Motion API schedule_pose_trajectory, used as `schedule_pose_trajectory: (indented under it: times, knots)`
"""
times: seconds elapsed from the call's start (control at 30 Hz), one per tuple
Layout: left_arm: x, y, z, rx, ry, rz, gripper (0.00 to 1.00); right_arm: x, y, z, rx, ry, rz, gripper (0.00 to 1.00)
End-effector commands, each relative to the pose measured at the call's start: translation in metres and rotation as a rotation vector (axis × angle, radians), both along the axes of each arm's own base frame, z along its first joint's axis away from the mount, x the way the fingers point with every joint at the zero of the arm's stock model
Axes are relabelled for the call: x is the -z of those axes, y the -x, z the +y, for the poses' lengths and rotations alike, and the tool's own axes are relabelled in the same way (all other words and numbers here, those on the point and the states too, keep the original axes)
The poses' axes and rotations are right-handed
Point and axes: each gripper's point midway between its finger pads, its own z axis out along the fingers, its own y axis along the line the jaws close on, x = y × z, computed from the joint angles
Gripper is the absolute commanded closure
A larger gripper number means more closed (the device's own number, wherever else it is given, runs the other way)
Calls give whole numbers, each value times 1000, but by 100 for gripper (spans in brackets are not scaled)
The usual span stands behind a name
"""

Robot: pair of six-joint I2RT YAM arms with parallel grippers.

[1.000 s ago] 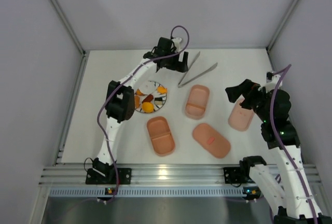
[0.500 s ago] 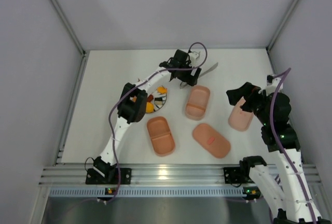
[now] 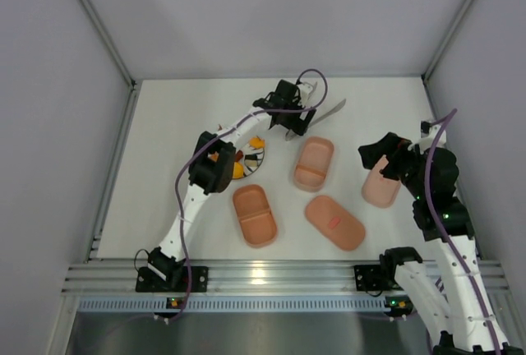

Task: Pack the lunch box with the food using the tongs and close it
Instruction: Pick up the clamp at the center of the board.

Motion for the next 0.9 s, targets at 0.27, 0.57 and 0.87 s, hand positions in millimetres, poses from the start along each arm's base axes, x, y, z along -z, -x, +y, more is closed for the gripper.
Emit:
schedule_pose_trajectory:
  times: [0.27, 0.57, 0.87]
  knots:
    - [-10, -10, -23, 34, 40, -84, 1, 3, 1, -8, 27, 28, -1, 0]
    - [2, -9, -41, 27, 69, -99, 1, 7, 1, -14, 46, 61, 3, 1]
    - [-2, -15, -45, 5, 87, -112, 1, 10, 0, -15, 47, 71, 8, 0]
